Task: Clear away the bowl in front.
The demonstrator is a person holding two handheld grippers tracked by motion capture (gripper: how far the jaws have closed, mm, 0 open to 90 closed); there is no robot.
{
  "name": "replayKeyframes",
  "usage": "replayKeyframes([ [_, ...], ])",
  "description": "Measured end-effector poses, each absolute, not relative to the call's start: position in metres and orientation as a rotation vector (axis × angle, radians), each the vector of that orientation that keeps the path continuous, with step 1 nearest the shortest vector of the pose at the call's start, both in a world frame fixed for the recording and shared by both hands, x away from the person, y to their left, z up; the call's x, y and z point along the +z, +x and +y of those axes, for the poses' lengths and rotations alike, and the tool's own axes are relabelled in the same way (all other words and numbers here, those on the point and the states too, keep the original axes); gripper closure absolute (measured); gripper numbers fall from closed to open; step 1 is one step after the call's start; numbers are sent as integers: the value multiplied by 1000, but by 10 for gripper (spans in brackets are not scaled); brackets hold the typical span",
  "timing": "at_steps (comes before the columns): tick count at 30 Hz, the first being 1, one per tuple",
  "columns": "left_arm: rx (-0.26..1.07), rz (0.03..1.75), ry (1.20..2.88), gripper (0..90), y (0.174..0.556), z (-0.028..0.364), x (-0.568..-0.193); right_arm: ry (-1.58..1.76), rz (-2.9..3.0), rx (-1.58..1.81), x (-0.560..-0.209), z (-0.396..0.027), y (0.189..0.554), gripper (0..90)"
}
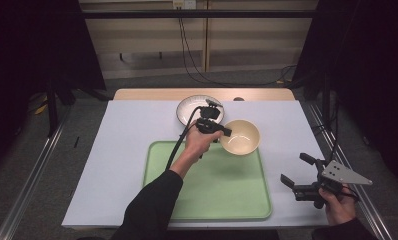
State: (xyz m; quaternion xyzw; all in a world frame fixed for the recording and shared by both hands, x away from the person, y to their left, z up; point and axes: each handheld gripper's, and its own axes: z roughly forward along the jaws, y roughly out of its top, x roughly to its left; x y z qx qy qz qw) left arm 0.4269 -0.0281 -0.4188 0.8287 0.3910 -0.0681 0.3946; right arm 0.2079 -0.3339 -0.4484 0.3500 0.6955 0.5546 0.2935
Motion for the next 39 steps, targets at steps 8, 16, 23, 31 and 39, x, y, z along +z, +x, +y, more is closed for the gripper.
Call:
replayKeyframes([
  [8,-172,984,2164,834,428,-44,-430,923,1857,1478,-450,-332,208,8],
  [16,-176,1001,2177,834,433,-49,-438,922,1865,1462,-451,-332,208,8],
  [23,-185,1030,2188,831,437,-54,-446,925,1868,1467,-451,-331,208,8],
  [31,-212,1026,2195,830,436,-59,-455,921,1870,1468,-451,-331,208,8],
  [39,-172,1050,2188,826,434,-62,-456,922,1882,1462,-451,-331,208,8],
])
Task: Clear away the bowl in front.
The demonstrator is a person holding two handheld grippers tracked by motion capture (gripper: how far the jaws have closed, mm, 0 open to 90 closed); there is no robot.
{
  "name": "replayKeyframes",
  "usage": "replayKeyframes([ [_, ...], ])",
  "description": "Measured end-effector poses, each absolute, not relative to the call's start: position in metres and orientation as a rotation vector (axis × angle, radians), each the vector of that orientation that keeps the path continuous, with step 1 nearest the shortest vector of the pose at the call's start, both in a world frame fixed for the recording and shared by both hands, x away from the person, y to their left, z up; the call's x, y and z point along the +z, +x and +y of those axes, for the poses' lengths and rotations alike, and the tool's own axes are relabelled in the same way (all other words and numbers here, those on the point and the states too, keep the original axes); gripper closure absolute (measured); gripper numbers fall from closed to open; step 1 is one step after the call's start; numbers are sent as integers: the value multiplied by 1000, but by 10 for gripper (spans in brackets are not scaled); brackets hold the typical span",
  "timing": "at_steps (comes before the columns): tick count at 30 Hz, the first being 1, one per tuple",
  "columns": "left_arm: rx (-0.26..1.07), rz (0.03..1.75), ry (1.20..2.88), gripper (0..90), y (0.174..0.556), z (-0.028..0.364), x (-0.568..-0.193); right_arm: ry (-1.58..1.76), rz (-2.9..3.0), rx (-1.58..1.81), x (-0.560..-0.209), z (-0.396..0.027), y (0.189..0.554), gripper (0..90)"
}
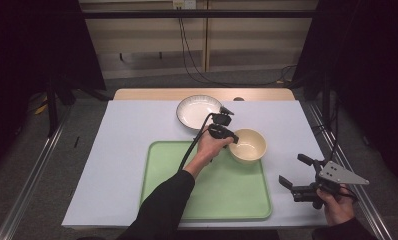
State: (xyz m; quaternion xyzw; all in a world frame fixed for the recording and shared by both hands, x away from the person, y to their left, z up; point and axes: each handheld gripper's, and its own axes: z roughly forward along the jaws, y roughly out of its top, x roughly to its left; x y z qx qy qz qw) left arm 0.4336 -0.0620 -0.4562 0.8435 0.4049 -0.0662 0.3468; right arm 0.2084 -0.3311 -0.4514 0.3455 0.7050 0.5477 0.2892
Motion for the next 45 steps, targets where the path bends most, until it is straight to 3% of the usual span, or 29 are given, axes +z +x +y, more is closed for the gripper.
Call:
replayKeyframes([
  [19,-153,961,2206,745,431,-63,-460,919,1874,1469,-451,-333,208,8],
  [30,-62,871,2168,505,426,-60,-458,925,1869,1477,-450,-333,208,8],
  [40,10,843,2118,113,424,-56,-454,933,1870,1479,-450,-332,207,8],
  [43,-2,790,2096,44,422,-51,-453,929,1869,1479,-450,-333,208,8],
  [45,25,800,2073,60,419,-46,-452,923,1866,1479,-450,-333,208,8],
])
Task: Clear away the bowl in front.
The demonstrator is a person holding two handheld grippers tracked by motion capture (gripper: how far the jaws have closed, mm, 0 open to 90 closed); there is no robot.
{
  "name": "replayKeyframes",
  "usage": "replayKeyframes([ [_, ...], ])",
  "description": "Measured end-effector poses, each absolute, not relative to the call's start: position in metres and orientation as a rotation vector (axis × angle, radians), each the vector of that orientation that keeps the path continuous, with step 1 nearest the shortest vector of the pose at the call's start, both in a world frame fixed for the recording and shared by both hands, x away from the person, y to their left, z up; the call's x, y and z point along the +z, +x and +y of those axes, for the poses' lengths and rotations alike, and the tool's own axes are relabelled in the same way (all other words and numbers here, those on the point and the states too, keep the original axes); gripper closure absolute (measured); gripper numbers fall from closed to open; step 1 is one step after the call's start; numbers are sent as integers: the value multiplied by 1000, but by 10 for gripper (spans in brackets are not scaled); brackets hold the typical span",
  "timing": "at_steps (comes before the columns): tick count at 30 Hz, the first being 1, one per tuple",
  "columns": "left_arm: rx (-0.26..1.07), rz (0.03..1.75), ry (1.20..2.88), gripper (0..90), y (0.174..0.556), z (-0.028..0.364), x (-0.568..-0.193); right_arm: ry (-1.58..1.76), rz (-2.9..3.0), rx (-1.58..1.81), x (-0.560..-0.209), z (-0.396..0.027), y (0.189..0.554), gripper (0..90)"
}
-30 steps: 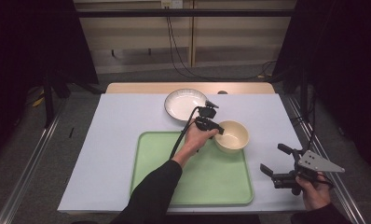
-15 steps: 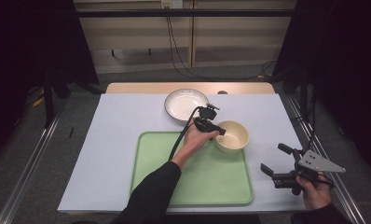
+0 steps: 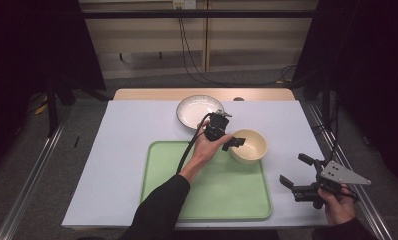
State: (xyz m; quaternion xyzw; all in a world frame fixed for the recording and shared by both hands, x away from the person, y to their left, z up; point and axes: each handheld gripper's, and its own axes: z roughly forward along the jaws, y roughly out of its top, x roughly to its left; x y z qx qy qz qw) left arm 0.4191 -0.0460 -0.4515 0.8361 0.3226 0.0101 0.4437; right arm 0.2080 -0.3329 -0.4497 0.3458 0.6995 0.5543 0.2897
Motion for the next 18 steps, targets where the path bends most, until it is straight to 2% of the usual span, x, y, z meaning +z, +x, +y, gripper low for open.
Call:
replayKeyframes([
  [5,47,795,2060,56,416,-38,-449,921,1865,1483,-450,-333,208,8],
  [10,180,805,2052,38,410,-27,-444,926,1861,1478,-449,-333,208,8],
  [18,260,820,1989,26,402,-11,-435,921,1864,1480,-449,-333,208,8],
])
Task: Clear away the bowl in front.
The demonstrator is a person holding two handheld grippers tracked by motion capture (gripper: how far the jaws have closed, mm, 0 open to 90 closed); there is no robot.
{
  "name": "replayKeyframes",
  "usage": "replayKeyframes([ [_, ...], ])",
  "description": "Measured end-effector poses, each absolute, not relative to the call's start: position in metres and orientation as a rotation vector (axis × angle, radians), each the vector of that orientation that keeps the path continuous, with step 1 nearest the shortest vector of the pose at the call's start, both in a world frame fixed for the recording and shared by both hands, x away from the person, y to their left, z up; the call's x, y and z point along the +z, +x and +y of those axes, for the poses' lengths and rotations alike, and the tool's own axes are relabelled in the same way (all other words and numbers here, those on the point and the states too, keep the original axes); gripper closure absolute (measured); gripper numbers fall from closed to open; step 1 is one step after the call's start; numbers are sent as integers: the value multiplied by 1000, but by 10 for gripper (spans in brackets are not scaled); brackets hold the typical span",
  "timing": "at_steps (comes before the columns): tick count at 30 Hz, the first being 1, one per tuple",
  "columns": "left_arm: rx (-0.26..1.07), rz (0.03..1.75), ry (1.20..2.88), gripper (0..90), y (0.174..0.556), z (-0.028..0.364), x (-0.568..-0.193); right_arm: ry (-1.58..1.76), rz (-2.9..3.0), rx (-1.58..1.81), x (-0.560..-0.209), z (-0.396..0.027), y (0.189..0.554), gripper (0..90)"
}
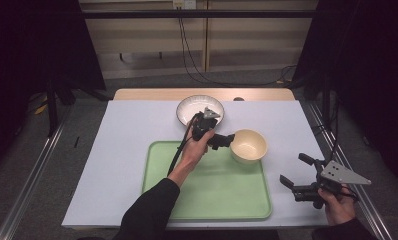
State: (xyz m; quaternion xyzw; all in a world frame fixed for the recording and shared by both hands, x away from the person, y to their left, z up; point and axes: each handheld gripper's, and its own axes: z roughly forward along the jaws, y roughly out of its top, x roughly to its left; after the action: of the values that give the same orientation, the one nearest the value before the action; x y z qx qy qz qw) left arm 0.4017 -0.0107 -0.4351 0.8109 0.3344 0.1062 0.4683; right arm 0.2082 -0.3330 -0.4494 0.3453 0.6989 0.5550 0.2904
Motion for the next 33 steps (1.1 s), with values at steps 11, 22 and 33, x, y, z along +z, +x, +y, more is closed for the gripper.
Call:
replayKeyframes([
  [11,326,853,1943,25,389,18,-425,924,1861,1478,-449,-334,208,8],
  [22,353,876,1917,20,379,52,-419,930,1859,1473,-449,-334,208,8],
  [33,399,918,1876,21,364,86,-419,934,1851,1478,-448,-334,208,8],
])
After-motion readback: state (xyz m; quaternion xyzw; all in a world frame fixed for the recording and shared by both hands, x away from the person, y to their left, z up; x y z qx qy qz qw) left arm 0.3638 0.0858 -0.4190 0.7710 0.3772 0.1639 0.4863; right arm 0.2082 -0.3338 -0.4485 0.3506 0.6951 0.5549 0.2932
